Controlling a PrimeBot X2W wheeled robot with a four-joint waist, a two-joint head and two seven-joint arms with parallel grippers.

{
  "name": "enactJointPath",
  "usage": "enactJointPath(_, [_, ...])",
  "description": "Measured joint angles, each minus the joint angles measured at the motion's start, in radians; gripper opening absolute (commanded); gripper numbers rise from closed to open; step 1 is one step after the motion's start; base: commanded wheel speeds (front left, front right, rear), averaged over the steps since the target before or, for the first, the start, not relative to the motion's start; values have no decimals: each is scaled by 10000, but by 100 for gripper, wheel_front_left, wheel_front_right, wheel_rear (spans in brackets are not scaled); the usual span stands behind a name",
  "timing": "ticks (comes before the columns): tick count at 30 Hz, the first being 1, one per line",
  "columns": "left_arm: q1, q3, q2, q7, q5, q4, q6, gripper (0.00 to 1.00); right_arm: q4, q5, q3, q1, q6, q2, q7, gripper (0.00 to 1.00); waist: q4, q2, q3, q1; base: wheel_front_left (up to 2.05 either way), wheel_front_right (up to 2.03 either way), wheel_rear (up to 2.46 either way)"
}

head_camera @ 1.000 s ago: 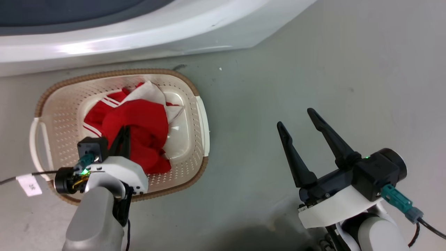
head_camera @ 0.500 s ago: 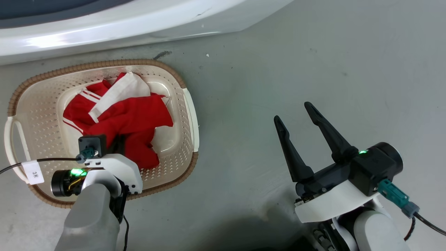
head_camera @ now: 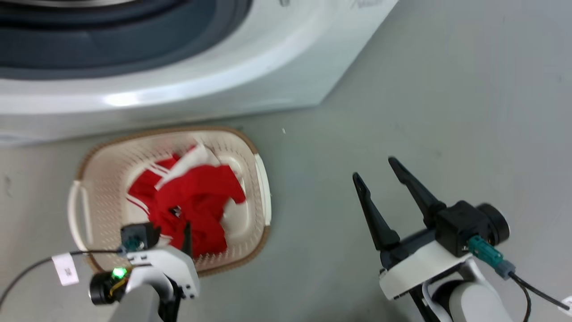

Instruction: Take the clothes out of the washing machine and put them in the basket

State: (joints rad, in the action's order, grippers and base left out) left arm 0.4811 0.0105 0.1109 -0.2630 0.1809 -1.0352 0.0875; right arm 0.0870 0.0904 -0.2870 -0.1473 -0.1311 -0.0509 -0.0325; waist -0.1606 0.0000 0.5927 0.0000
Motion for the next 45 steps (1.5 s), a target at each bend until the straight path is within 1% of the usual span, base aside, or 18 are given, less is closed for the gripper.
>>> enactJointPath(4, [-659, 44, -282, 0, 50, 470, 23, 100, -40, -69, 232, 459, 0, 0, 217, 100, 231, 0, -1038, -1, 0, 0, 0])
enactJointPath(9, [-1375, 71, -479, 2, 71, 1195, 75, 100, -21, -144, 594, 1072, 0, 0, 499, 100, 585, 0, -2333, -2, 0, 0, 0])
enactJointPath(17, [-2608, 151, -566, 2, -19, 2485, -10, 100, 90, -105, 1118, 2076, 0, -2, 823, 100, 1079, 0, -4281, -4, 0, 0, 0])
enactJointPath(24, [-3298, 109, -585, 0, -198, 4155, -100, 100, 395, -198, 1269, 2731, 0, -2, 1133, 100, 1472, 0, -5559, -4, 0, 0, 0])
enactJointPath(26, [-3452, -31, -587, 0, -360, 4663, -209, 100, 502, -215, 1331, 2855, 0, -2, 1208, 100, 1578, 0, -5803, -4, 0, 0, 0])
enactJointPath(31, [-3581, -128, -593, 0, -593, 5845, -301, 100, 702, -228, 1417, 2975, 0, -2, 1308, 100, 1751, 0, -6131, -4, 0, 0, 0])
enactJointPath(42, [-4021, -347, -518, 10, -989, 7898, -345, 100, 786, -290, 1522, 3178, 0, -2, 1358, 100, 1726, 0, -6357, -1, 0, 0, 0])
enactJointPath(45, [-4256, -389, -439, 232, -1057, 8429, -395, 100, 790, -290, 1551, 3285, 0, -2, 1356, 100, 1705, 0, -6417, -1, 0, 0, 0])
